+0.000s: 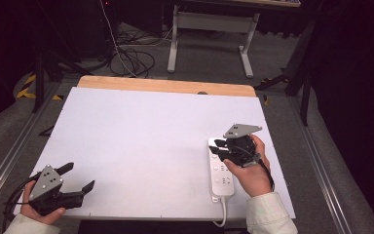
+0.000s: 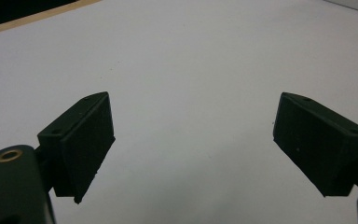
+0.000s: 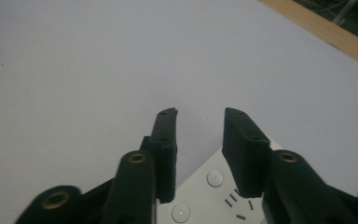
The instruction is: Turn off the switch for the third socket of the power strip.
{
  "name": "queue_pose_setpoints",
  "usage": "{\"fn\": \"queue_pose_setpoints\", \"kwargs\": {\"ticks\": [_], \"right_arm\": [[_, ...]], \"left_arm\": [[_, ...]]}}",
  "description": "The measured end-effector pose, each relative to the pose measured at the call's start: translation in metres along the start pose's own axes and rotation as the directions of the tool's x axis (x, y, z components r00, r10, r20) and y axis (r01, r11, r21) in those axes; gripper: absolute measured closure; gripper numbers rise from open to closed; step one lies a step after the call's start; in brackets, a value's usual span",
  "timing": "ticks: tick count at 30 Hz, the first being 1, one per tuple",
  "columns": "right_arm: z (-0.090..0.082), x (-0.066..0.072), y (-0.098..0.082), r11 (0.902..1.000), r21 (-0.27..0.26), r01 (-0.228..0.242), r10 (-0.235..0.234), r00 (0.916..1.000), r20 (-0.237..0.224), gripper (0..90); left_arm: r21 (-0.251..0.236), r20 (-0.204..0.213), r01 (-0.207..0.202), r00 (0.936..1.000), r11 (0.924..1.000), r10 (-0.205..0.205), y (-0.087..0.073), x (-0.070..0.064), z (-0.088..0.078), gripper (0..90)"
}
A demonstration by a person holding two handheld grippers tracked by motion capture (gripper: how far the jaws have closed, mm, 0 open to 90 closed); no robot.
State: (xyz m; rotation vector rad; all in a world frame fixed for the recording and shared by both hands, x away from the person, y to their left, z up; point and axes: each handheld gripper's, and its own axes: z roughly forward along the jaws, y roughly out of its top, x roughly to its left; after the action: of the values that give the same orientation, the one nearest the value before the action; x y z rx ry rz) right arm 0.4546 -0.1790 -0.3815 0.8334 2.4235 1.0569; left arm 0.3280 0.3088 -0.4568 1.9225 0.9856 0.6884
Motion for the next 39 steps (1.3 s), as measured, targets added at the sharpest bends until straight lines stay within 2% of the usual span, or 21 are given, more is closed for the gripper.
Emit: {"fn": "queue_pose_setpoints", "kwargs": {"ticks": [7,10,14,25,30,39], "right_arm": [[-0.016,0.002,-0.010,0.9965,-0.079,-0.027,0.026,0.9996,-0.012,38.9],[-0.022,0.002,-0.017,0.9932,-0.109,-0.043,0.039,0.9987,-0.034,33.0],[-0.029,0.005,-0.026,0.9903,-0.134,-0.038,0.032,0.9983,-0.049,27.7],[-0.042,0.006,-0.057,0.9838,-0.165,-0.069,0.058,0.9959,-0.069,24.1],[-0.042,0.004,-0.075,0.9804,-0.172,-0.096,0.082,0.9929,-0.086,22.7],[-0.035,-0.001,-0.108,0.9728,-0.190,-0.133,0.120,0.9898,-0.077,22.7]], "left_arm": [[-0.001,0.001,0.003,1.0000,1.0000,-0.003,0.000,0.000,-0.001,12.8],[-0.001,0.003,0.006,1.0000,1.0000,-0.006,0.000,0.000,-0.001,12.7],[-0.007,0.005,0.013,0.9999,0.9999,-0.013,0.000,0.000,-0.001,12.7],[-0.012,0.009,0.024,0.9997,0.9996,-0.024,0.000,0.001,-0.001,12.7],[-0.015,0.009,0.028,0.9996,0.9995,-0.028,0.000,0.001,-0.002,12.7],[-0.021,0.014,0.047,0.9988,0.9987,-0.047,0.000,0.003,-0.002,12.6]]}}
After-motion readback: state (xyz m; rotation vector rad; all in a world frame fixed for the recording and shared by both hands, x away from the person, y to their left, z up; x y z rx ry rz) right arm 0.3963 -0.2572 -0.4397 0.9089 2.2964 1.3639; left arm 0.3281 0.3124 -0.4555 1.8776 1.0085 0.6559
